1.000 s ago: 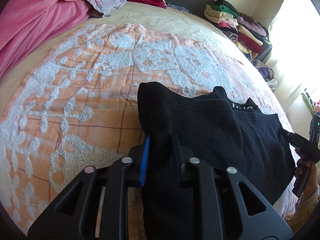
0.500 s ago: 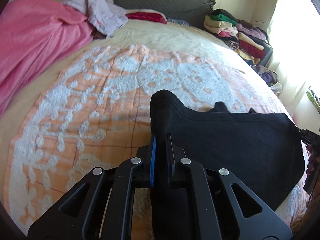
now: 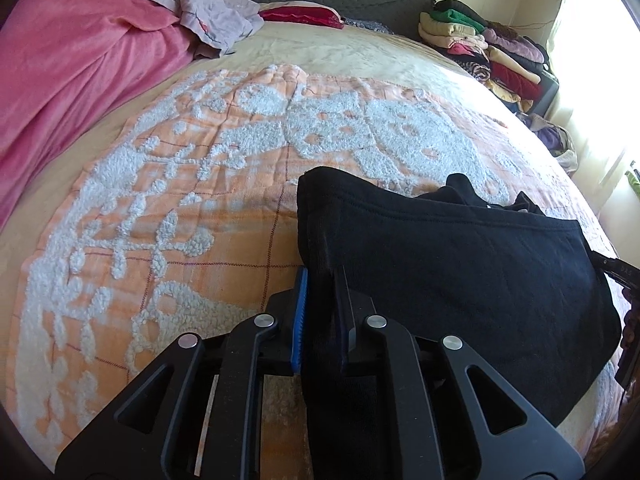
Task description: Fold small clothes
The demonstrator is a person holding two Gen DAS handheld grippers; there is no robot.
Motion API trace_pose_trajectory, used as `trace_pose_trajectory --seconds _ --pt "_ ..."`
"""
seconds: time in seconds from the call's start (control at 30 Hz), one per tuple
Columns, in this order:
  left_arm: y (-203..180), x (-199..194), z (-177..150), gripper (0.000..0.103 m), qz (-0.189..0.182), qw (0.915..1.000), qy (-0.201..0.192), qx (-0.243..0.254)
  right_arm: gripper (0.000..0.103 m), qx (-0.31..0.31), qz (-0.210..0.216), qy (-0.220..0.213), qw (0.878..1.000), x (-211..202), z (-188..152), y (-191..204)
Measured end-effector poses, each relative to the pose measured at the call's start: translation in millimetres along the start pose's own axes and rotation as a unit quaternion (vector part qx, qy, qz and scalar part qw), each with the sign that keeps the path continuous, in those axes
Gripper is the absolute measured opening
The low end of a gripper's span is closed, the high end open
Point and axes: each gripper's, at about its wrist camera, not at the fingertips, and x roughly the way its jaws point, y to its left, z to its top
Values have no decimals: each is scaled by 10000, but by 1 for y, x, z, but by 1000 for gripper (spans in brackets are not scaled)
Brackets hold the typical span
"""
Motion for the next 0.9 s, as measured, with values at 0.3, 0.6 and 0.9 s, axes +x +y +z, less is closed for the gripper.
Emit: trace_pose_trajectory --seconds 0.3,0.6,0.9 --pt "-37 -34 -1 36 -217 9985 -207 466 37 -384 355 -510 9973 -47 -2 27" --pt "-77 -41 -26 48 -674 9940 72 860 43 -990 889 -225 9909 -52 -28 80" --pt "-96 -31 -58 55 -655 9902 426 1154 48 -1275 1078 -118 9859 -64 -61 99"
